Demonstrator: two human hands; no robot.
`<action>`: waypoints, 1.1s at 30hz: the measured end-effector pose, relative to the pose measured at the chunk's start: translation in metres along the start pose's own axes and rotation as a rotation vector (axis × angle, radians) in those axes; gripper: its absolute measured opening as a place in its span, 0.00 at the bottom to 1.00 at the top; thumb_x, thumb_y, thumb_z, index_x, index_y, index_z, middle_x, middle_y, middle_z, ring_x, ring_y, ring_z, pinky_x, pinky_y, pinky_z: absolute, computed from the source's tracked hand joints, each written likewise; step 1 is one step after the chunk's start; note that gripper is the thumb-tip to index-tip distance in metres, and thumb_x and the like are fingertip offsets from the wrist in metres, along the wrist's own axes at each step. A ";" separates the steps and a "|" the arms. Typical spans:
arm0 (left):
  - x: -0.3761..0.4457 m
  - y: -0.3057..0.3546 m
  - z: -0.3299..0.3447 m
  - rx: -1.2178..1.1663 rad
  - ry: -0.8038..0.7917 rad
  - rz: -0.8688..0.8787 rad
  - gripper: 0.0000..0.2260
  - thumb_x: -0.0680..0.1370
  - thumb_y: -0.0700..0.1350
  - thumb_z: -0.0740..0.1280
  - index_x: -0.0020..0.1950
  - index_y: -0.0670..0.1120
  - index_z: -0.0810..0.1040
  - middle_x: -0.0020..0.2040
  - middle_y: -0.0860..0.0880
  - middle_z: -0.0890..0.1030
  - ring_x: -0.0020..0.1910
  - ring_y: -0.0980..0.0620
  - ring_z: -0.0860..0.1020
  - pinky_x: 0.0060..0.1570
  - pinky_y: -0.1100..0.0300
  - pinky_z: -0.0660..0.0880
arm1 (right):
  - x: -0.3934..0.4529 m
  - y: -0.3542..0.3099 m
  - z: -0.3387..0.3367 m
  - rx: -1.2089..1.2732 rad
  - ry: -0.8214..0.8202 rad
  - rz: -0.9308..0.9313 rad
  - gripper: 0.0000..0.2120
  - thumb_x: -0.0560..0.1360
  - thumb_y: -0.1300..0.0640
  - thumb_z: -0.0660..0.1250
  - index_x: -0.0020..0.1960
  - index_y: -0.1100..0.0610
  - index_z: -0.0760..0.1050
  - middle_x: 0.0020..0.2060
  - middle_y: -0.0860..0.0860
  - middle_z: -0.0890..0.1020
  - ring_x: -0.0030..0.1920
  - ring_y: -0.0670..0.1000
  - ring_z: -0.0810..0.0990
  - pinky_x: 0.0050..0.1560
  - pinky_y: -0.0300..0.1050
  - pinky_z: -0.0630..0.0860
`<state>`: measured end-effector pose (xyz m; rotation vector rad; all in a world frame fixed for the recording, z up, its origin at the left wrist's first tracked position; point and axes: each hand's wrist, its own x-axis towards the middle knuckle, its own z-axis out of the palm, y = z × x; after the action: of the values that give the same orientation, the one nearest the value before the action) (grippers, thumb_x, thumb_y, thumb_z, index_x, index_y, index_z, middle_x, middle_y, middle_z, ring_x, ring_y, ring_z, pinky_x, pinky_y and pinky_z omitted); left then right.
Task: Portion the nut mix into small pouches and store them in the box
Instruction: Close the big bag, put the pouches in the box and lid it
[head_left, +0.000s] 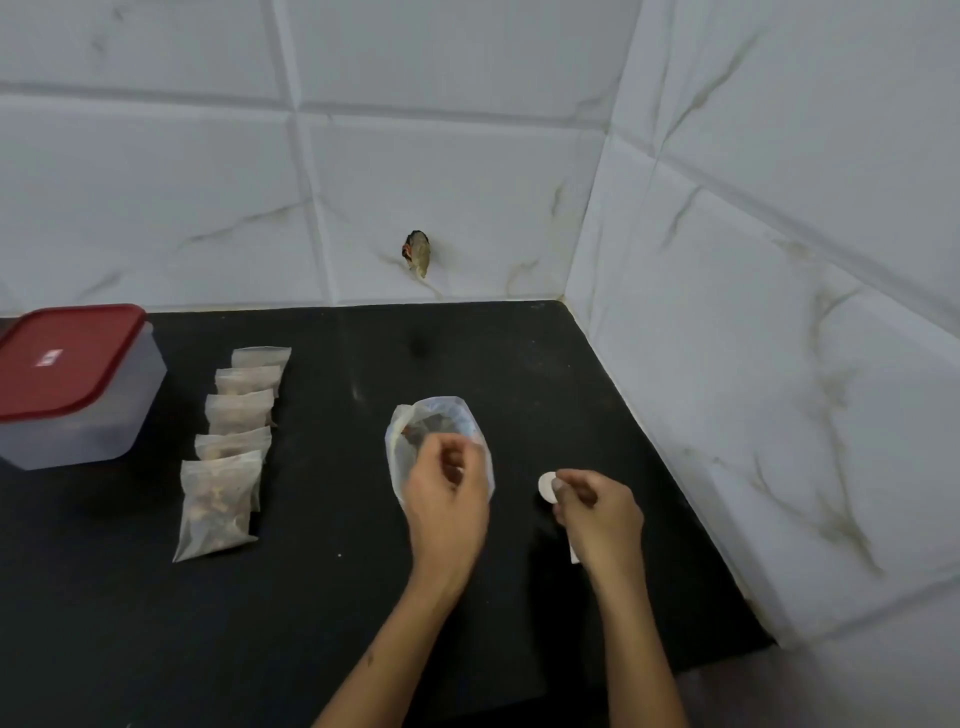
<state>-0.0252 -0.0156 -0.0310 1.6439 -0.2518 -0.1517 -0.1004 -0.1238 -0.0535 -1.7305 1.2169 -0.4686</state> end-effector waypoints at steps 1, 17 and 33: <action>0.004 0.000 -0.009 0.026 0.088 0.034 0.04 0.78 0.45 0.66 0.43 0.48 0.75 0.36 0.54 0.78 0.35 0.63 0.77 0.37 0.67 0.72 | -0.001 -0.004 0.007 0.035 -0.057 0.036 0.09 0.76 0.56 0.67 0.56 0.52 0.78 0.46 0.48 0.82 0.45 0.45 0.81 0.53 0.45 0.79; 0.032 -0.037 -0.067 -0.141 0.051 -0.754 0.35 0.66 0.58 0.70 0.68 0.42 0.70 0.63 0.42 0.75 0.60 0.43 0.75 0.49 0.50 0.75 | -0.007 -0.032 0.066 0.225 -0.375 0.292 0.12 0.80 0.53 0.61 0.52 0.61 0.78 0.45 0.58 0.83 0.44 0.54 0.83 0.42 0.45 0.81; 0.073 -0.012 -0.102 -0.591 -0.189 -0.825 0.14 0.78 0.34 0.59 0.56 0.49 0.78 0.54 0.43 0.80 0.52 0.44 0.79 0.49 0.49 0.77 | -0.013 -0.091 0.083 0.457 -0.460 0.335 0.09 0.79 0.58 0.63 0.52 0.63 0.77 0.42 0.59 0.84 0.42 0.56 0.84 0.38 0.47 0.81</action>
<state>0.0714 0.0654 -0.0298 1.0539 0.3250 -0.9184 0.0021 -0.0665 -0.0146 -1.1332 0.9466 -0.1186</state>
